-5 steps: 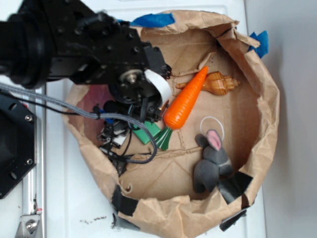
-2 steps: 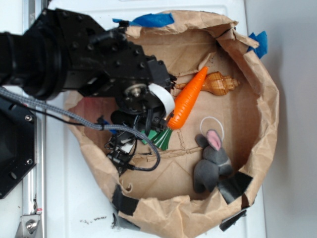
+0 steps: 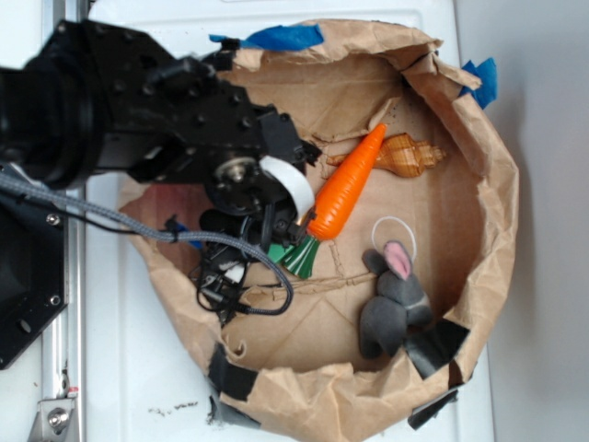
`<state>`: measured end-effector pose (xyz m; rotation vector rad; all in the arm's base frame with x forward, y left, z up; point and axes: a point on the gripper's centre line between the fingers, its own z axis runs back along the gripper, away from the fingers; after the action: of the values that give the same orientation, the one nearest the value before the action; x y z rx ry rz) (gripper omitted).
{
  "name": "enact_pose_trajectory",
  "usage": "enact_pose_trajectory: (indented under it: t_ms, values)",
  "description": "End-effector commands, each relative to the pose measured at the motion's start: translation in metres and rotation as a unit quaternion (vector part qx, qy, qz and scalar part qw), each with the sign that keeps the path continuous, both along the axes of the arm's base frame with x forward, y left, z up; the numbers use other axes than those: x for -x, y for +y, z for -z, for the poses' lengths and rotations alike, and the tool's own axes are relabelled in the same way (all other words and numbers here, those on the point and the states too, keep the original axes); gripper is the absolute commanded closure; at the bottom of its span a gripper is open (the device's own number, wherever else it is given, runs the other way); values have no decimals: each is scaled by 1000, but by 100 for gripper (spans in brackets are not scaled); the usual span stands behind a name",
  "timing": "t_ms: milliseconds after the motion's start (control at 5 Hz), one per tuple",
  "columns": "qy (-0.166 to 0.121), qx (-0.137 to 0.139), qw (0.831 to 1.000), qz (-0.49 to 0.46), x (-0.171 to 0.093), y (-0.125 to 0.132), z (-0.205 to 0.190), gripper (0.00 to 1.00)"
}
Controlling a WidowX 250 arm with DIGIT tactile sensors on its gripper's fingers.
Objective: Grab the green block.
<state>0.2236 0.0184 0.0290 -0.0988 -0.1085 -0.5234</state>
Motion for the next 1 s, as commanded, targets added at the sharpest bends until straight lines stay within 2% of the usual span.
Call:
enact_pose_trajectory:
  t_ms: [0, 400, 600, 800]
  values:
    - [-16, 0, 1000, -1, -1, -2, -9, 100]
    - [-22, 6, 992, -126, -5, 9, -58, 100]
    - [-19, 29, 971, -236, -1, 12, -102, 100]
    - [-4, 33, 945, -327, -8, 15, -127, 100]
